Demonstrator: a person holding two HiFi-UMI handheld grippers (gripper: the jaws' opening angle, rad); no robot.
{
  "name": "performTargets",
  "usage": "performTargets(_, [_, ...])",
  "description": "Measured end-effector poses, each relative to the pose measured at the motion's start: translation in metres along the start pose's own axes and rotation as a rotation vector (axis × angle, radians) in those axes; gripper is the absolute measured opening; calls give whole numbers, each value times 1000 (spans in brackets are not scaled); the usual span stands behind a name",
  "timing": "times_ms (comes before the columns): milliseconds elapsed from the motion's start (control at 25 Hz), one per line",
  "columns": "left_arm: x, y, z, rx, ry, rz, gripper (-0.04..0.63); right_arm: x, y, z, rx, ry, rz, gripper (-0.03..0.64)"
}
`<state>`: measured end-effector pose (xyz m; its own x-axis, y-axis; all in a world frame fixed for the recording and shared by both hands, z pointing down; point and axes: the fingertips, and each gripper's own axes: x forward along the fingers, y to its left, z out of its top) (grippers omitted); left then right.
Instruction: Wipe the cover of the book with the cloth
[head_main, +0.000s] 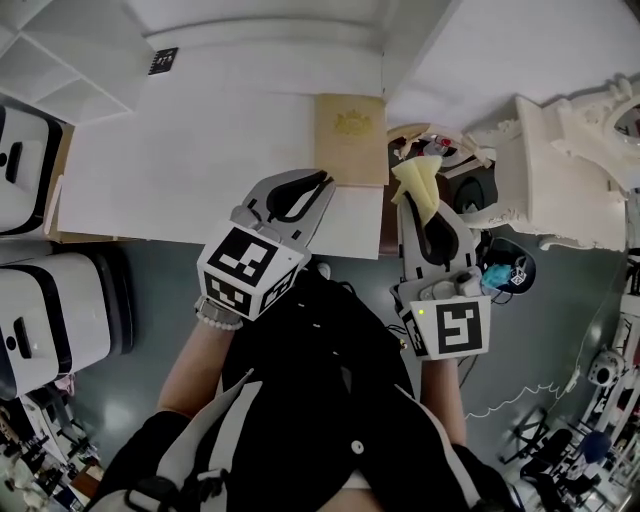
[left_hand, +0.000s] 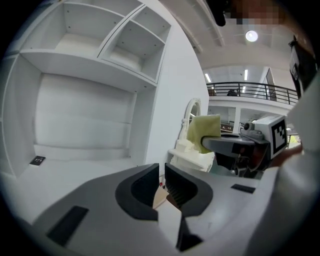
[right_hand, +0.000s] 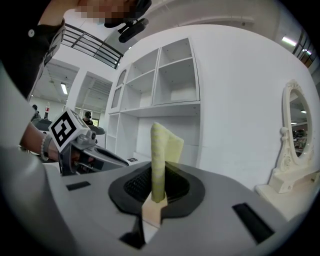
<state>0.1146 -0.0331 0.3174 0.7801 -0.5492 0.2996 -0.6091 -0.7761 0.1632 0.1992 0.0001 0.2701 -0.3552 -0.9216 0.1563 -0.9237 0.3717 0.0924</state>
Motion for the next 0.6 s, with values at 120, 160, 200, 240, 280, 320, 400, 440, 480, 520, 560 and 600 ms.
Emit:
performTargets(120, [13,12,-11,-44,49,0,52,9,-1,3,-1,-2,-5,32])
performTargets(160, [18,17,-17,-61,75,6,63,12,-3,3,2,1,-9,32])
performTargets(200, [24,22,-23,-70,104,16,76,14,-5,2,4,5,-12,32])
performTargets(240, [30,27,-29,-73,135,27,85,16,-7,2,6,11,-15,32])
performTargets(280, [36,32,-35,-72,164,37,91,19,-10,1,6,17,-16,32])
performTargets(320, [41,36,-40,-74,190,42,101,23,-12,0,7,24,-17,32])
performTargets(400, [49,45,-49,-99,228,39,118,29,-15,-2,12,37,-18,32])
performTargets(440, [53,49,-53,-120,242,35,125,33,-17,-4,16,45,-21,32])
performTargets(480, [57,54,-58,-143,255,31,131,37,-17,-7,21,53,-24,32])
performTargets(520, [61,59,-62,-166,268,30,139,41,-17,-9,27,61,-26,32])
performTargets(560, [65,65,-67,-189,281,32,147,44,-17,-12,33,69,-27,32])
performTargets(600, [68,70,-72,-212,292,38,160,48,-16,-14,39,76,-27,32])
